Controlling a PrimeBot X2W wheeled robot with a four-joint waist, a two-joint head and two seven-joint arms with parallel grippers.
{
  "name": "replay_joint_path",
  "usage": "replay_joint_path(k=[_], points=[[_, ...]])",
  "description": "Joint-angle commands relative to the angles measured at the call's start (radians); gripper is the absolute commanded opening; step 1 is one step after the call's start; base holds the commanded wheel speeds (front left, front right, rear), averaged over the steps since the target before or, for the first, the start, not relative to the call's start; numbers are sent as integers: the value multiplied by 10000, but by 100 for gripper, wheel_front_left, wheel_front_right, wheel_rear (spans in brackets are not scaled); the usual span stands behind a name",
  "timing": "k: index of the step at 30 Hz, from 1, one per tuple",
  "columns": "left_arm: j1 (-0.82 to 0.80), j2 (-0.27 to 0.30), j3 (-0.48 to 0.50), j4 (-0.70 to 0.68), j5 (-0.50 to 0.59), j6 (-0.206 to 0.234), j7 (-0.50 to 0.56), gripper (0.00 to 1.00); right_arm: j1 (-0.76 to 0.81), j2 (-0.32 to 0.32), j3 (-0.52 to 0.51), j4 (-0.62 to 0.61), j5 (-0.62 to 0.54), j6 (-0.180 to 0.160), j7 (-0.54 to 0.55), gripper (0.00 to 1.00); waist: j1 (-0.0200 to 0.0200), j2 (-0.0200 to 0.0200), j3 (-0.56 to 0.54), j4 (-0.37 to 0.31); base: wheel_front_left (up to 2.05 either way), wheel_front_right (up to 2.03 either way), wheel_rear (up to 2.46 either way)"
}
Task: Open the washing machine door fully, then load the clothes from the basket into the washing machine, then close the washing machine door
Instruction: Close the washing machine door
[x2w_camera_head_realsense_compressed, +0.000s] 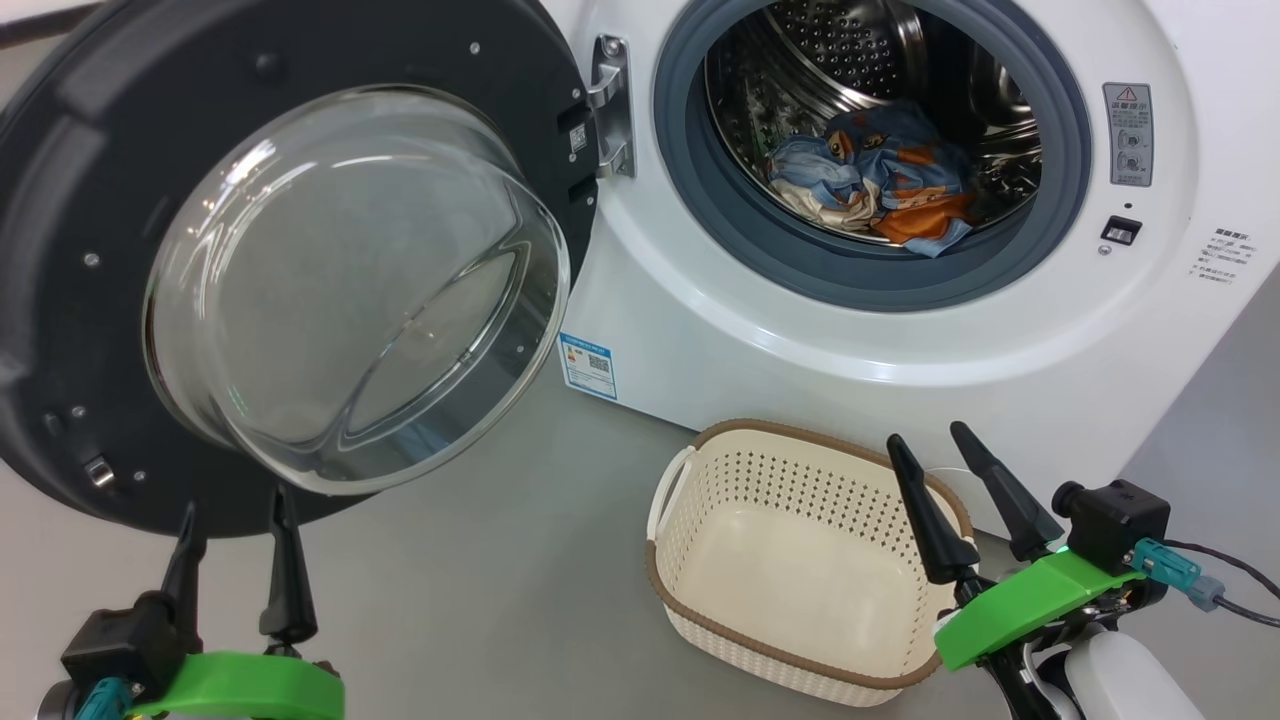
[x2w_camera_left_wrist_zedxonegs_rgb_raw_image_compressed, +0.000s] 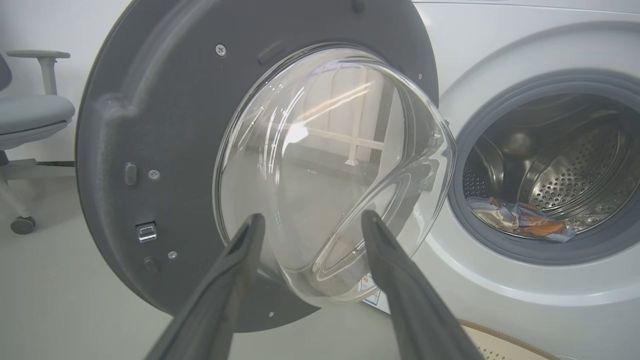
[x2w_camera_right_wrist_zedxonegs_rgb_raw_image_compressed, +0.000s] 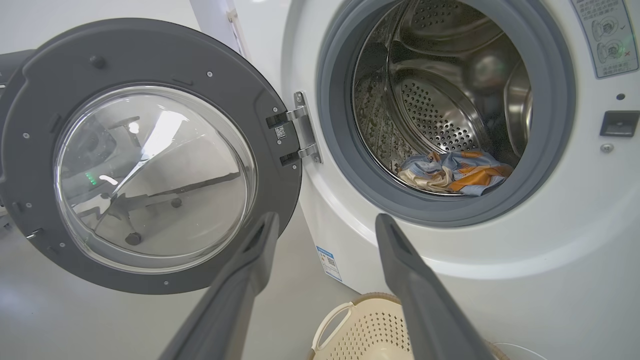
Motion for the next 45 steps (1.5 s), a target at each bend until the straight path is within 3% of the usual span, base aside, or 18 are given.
replay_joint_path(k=[1,12,13,20,23,25,30,38,45], points=[[-59,118,351,-257,-21,63,-24,100,-56,-22,219,-205,58,21,-49,100,0,0,2,-11,0,0,0],[-116,131,508,-442,70,64,-24,100,-2,-71,301,-172,114,21,-49,100,0,0,-33,-116,0,0,0],[-548,686,758,-1188,114,-152,-24,0,23,-100,338,-144,110,21,-49,100,0,0,-69,-136,0,0,0],[-1504,1466,1197,-2179,-526,-300,413,0,90,-108,388,-120,157,21,-49,100,0,0,-144,-233,0,0,0],[-2210,1740,1457,-2637,-1422,-378,968,0,92,-137,410,-118,168,21,-49,100,0,0,-142,-319,0,0,0],[-2707,2211,1584,-2833,-1649,-413,1289,0,66,-170,420,-129,173,21,-49,100,0,0,-115,-387,0,0,0],[-4107,2738,2276,-2615,-3369,-458,2103,0,60,-260,440,-121,169,21,-49,100,0,0,-63,-554,0,0,0],[-6057,3616,4467,353,-6606,-364,3319,0,-75,-447,524,-127,180,21,-49,100,0,0,221,-943,0,0,0],[-6807,4533,5865,3676,-8237,-427,3719,0,-227,-699,646,-94,161,21,-49,100,0,0,475,-1301,0,0,0]])
